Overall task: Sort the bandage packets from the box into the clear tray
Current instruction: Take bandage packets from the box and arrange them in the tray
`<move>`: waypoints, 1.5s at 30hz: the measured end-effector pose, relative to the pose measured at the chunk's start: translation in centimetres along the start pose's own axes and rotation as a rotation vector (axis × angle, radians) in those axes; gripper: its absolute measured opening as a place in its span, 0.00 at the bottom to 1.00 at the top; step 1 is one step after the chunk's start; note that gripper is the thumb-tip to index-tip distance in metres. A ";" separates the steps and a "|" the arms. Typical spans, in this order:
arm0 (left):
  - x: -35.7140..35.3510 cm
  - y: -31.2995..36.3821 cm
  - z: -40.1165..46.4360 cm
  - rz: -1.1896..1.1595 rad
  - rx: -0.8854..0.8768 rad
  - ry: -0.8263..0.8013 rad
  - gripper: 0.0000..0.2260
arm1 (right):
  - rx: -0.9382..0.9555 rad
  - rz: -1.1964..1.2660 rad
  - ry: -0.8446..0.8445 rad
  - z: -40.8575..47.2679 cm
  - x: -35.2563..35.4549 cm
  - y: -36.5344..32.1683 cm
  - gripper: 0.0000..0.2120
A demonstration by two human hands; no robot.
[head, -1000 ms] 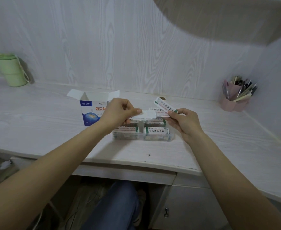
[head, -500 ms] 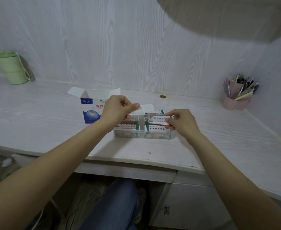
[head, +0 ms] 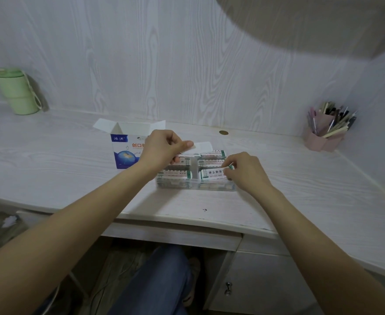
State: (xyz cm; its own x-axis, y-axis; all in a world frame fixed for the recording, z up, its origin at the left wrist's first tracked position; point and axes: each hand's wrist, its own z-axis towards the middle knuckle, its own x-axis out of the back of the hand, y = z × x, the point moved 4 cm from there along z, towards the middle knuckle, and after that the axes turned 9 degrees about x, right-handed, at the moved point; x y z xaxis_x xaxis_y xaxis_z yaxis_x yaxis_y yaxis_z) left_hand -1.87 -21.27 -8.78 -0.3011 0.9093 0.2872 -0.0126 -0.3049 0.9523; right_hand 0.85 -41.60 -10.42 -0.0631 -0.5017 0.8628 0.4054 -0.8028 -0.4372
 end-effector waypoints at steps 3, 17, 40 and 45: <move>-0.1 -0.1 0.0 0.015 0.001 0.000 0.12 | -0.023 -0.053 -0.018 -0.2 -0.2 -0.5 0.11; 0.3 -0.4 0.1 -0.003 0.001 0.002 0.12 | -0.004 -0.133 -0.038 -0.3 -0.8 -1.5 0.08; -0.1 -0.1 -1.2 -0.043 0.021 -0.209 0.08 | -0.111 0.887 0.077 -0.8 1.0 -3.5 0.02; 1.9 0.3 -1.4 -0.125 0.037 -0.175 0.05 | -0.193 1.078 0.201 -0.5 0.5 -3.6 0.04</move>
State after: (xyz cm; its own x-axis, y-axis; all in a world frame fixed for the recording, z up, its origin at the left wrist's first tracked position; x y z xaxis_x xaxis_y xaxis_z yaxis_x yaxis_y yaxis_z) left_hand -3.78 -19.99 -8.10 -0.1297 0.9756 0.1772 -0.0033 -0.1791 0.9838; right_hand -1.15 -39.12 -8.51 0.0829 -0.9957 -0.0415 0.1895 0.0567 -0.9802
